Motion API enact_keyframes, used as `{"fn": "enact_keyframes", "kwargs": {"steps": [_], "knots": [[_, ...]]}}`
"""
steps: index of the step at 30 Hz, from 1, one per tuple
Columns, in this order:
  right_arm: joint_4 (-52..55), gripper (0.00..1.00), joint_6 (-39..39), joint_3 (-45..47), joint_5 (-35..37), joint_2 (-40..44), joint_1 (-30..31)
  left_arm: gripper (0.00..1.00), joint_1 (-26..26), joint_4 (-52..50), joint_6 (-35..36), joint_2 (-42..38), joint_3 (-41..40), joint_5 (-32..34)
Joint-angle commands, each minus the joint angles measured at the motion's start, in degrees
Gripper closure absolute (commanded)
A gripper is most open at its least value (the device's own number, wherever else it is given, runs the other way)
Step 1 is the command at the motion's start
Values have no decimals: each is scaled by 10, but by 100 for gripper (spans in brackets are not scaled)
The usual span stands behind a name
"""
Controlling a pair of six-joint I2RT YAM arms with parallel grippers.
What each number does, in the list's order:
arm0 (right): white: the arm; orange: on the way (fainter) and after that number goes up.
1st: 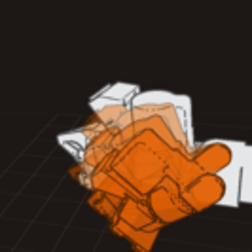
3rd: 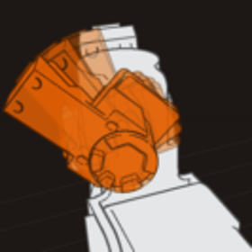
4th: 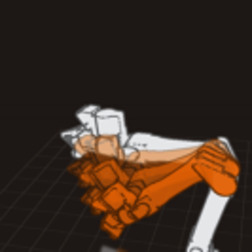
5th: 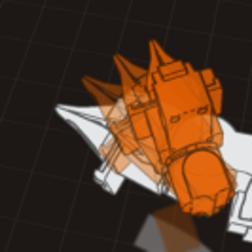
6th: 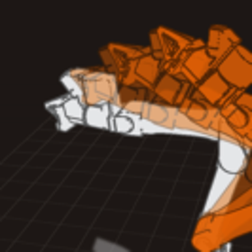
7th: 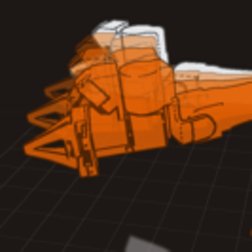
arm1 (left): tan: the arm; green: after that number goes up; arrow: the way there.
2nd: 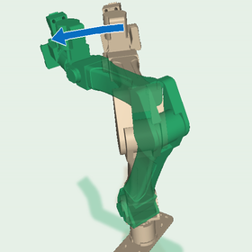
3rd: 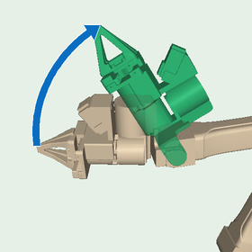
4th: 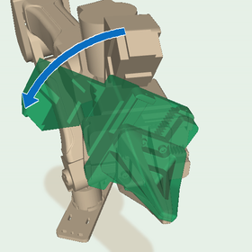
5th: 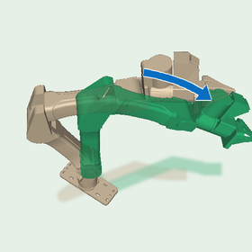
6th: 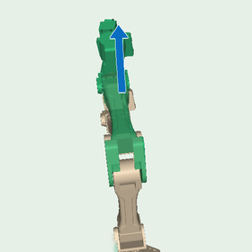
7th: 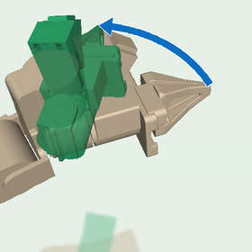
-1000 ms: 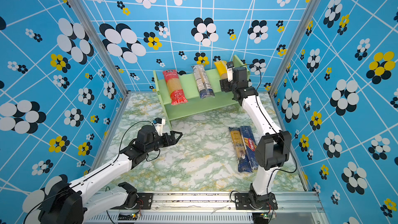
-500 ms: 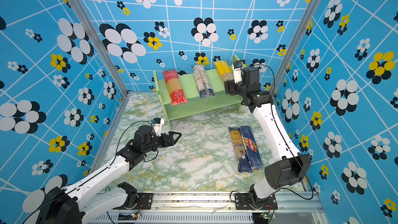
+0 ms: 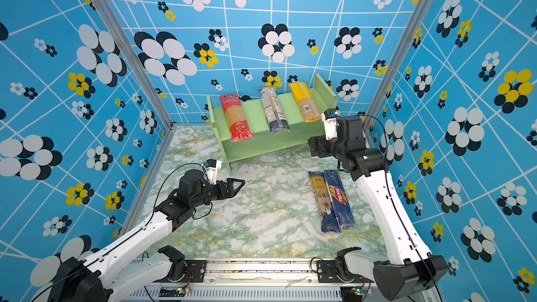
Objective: Arrange pasta packages on shelves
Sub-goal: Place the pasta bag on the shelf.
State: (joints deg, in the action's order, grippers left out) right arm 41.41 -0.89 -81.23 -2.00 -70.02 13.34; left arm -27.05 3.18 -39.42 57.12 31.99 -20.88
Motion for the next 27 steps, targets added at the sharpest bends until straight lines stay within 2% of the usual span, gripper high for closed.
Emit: {"fn": "enact_keyframes", "kwargs": {"steps": [1,9,17,27], "knots": [[41,9,-38,34,-13,36,1,1,2,-6,4,-6,-3,-21],[84,8,-83,104,-4,129,3,1,1,-7,16,-1,-5,-61],[141,8,-118,135,15,202,5,1,2,5,11,22,2,-110],[146,8,-151,206,8,250,5,1,-3,-76,48,34,52,-139]]}}
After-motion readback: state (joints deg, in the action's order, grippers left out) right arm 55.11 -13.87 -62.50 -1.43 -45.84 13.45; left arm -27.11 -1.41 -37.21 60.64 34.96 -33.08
